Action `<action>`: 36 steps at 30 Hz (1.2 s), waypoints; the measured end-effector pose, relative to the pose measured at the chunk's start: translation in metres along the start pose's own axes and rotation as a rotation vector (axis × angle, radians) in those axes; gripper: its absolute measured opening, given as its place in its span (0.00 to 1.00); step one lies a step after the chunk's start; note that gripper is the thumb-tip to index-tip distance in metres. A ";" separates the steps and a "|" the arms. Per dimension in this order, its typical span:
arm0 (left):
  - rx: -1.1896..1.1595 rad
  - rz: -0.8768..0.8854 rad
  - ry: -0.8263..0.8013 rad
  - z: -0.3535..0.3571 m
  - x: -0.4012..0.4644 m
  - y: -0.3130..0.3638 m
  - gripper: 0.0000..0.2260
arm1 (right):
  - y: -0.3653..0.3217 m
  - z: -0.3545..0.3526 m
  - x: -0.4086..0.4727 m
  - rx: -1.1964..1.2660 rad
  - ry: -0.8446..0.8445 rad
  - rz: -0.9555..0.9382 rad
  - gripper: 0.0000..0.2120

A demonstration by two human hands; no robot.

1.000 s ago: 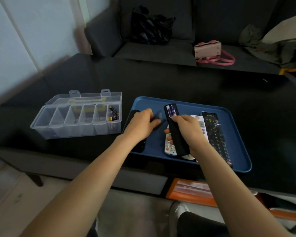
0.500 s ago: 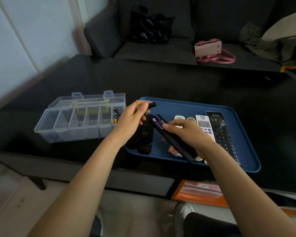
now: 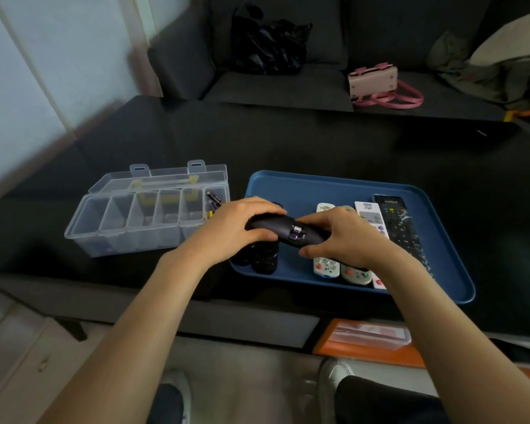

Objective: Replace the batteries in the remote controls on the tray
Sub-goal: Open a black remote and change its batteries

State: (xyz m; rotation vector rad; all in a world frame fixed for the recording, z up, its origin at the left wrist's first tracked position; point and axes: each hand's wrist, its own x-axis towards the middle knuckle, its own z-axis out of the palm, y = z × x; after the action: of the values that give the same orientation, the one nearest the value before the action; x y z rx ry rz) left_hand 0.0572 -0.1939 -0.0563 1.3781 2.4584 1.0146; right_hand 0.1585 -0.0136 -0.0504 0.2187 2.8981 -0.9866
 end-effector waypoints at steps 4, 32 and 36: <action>0.026 -0.001 -0.022 -0.005 -0.002 -0.001 0.19 | -0.003 0.002 0.001 0.068 0.049 0.000 0.17; 0.047 -0.089 0.162 0.001 0.002 0.013 0.22 | -0.012 0.012 0.002 -0.089 0.234 0.019 0.15; 0.091 -0.133 0.277 0.016 0.006 0.023 0.29 | -0.016 0.018 0.002 0.132 0.169 0.033 0.08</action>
State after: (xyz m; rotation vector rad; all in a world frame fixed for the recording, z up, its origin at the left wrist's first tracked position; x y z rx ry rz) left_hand 0.0772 -0.1730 -0.0534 1.1456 2.7844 1.1434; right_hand 0.1548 -0.0368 -0.0555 0.3736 2.9685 -1.2115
